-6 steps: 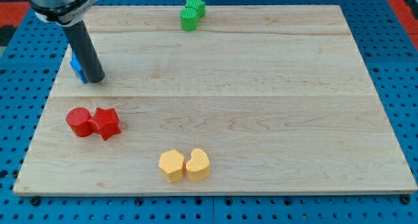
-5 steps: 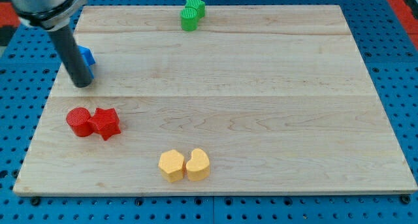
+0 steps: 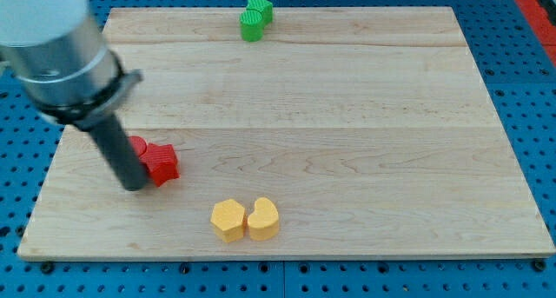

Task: Slide the red star to the top right side of the board

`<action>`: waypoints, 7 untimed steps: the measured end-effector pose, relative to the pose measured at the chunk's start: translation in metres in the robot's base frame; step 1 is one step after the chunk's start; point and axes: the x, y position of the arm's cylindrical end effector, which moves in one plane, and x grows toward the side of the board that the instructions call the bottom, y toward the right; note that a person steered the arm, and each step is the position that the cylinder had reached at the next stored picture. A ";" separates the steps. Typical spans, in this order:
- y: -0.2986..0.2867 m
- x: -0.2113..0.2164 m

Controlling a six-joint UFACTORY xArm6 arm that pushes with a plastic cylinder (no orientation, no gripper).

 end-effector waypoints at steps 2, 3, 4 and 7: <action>0.062 -0.017; 0.062 -0.012; 0.023 -0.003; 0.089 -0.041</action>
